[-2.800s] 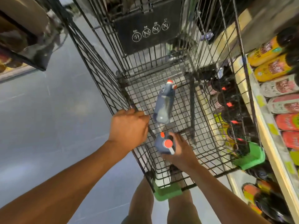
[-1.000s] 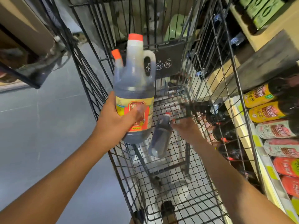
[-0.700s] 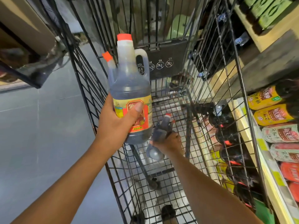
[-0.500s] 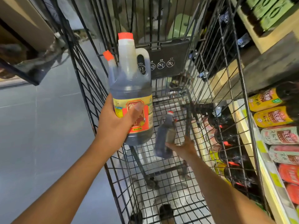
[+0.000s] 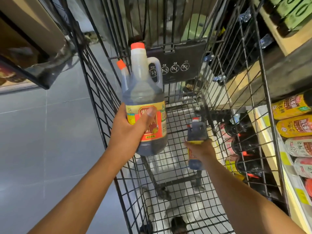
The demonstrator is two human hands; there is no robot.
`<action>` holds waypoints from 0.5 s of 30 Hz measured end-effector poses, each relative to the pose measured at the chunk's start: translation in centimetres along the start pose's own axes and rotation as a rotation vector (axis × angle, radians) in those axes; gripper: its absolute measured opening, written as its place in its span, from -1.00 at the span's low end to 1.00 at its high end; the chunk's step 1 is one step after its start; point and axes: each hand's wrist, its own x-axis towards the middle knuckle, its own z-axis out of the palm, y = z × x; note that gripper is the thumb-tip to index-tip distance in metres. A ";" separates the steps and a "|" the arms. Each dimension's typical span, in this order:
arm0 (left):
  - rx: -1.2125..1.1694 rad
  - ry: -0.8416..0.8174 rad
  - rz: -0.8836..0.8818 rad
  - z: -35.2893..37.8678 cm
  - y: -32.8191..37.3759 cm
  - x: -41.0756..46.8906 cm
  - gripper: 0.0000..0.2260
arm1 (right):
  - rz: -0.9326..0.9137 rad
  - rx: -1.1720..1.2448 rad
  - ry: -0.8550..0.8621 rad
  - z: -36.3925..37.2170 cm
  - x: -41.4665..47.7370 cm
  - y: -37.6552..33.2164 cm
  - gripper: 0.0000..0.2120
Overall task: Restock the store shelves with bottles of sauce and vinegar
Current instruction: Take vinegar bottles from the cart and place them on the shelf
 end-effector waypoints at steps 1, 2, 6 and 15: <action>0.004 -0.005 -0.003 -0.1 0.0 0.0 -0.45 | 0.016 0.013 0.001 -0.1 0.2 0.0 -0.11; 0.008 -0.013 -0.003 -0.1 0.0 0.0 -0.44 | 0.032 0.028 -0.002 -0.2 0.3 0.1 -0.12; -0.004 -0.043 0.004 -0.2 0.4 -0.1 -0.38 | -0.028 0.035 -0.025 -0.9 -0.1 0.0 -0.23; 0.006 -0.069 -0.021 -0.5 6.2 -3.3 -0.31 | -0.281 0.233 -0.107 -9.3 -8.5 -8.6 -0.36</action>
